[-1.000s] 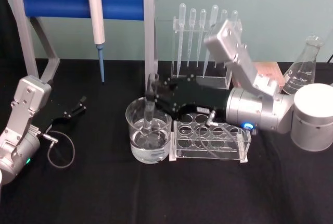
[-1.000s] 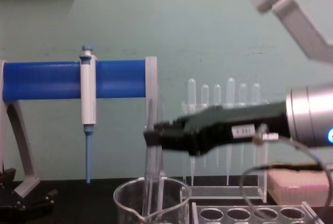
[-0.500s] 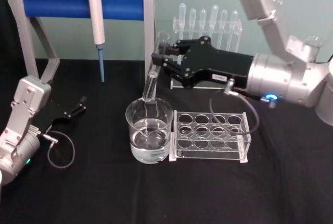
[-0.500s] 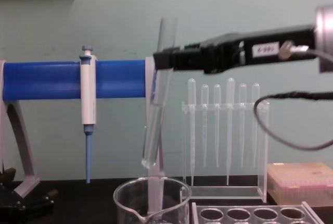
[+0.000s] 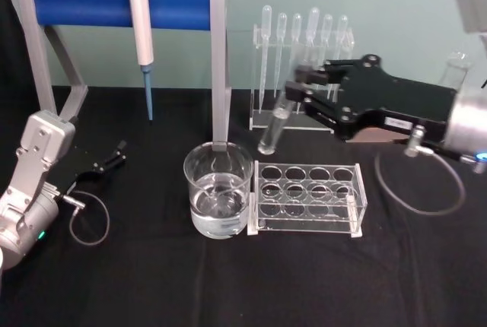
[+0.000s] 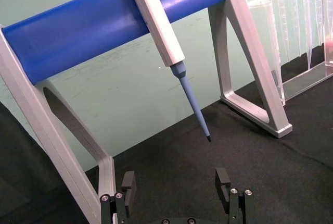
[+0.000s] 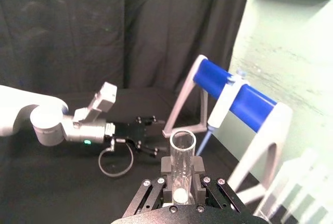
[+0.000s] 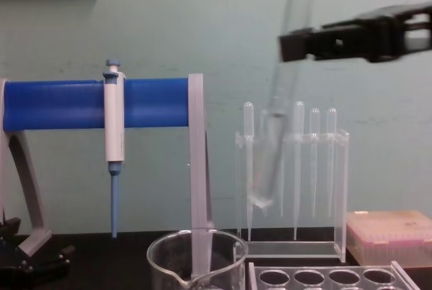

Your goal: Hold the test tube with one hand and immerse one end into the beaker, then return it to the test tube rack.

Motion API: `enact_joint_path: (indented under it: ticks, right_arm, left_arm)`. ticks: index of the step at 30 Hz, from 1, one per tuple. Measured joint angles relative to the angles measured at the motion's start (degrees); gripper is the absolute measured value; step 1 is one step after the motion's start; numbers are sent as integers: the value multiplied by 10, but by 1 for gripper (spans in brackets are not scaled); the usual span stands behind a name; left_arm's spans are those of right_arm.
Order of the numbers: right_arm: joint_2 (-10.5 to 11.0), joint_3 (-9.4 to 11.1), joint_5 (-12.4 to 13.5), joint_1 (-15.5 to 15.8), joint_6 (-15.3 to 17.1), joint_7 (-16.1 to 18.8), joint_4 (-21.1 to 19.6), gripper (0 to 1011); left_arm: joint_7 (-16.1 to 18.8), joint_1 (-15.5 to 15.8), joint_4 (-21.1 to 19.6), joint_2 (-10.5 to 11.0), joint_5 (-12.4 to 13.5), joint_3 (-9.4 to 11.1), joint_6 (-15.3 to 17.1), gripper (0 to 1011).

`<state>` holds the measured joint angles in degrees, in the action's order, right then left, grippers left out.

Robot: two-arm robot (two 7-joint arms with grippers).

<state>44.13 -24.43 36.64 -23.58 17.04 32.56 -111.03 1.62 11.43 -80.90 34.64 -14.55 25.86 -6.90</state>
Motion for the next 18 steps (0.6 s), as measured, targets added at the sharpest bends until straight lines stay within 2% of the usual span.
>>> enact_joint_path:
  ticks: [4,7,13,18]
  right_arm:
    - [31,19,12,33,-18,-9,-10,238]
    - [41,23,16,50,-26,-16,-8,238]
    - [45,20,16,65,-32,-24,4,238]
    - [40,15,10,69,-32,-31,21,238]
  left_arm:
    - [0,0,0,0,0,0,0,1000]
    - [0,0,0,0,0,0,0,1000]
    - [0,0,0,0,0,0,0,1000]
    - [0,0,0,0,0,0,0,1000]
